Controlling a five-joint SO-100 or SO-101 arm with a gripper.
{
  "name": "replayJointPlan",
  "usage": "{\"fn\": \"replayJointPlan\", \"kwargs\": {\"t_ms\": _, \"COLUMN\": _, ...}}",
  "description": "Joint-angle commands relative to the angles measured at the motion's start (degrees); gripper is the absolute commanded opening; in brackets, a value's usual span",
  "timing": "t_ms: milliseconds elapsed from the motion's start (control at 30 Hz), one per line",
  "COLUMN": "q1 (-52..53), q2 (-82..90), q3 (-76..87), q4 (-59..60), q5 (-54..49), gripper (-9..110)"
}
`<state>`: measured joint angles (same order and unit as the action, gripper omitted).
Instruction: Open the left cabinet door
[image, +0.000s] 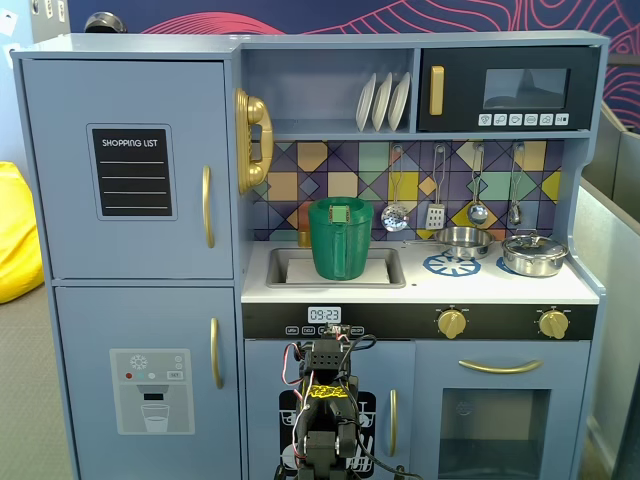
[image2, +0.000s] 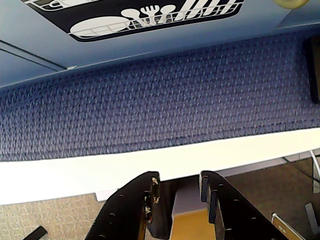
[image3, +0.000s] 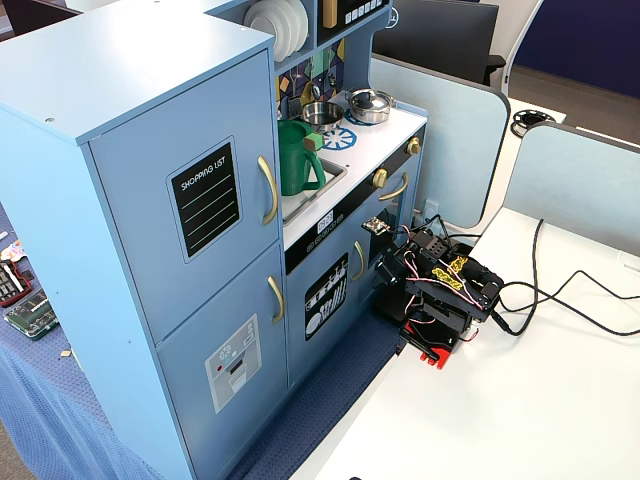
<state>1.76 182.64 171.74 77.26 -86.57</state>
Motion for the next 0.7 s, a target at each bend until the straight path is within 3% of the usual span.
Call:
{"fn": "replayJointPlan", "kwargs": {"t_ms": 0, "q1": 1.67, "q2": -0.53, "q3": 0.0, "q4": 10.63, "q5": -2.55, "gripper": 0}}
{"fn": "replayJointPlan", "kwargs": {"t_ms": 367, "q1": -0.53, "q2": -0.53, "q3": -0.09, "q4": 9.67, "q5": -0.79, "gripper": 0}}
{"fn": "replayJointPlan", "kwargs": {"t_ms": 533, "q1": -9.93, "q2": -6.24, "q3": -9.32, "q4": -0.79, "q5": 8.17, "gripper": 0}}
{"fn": "replayJointPlan", "kwargs": {"t_ms": 667, "q1": -16.35, "q2": -11.25, "q3": -20.65, "q4": -11.87, "q5": 5.8, "gripper": 0}}
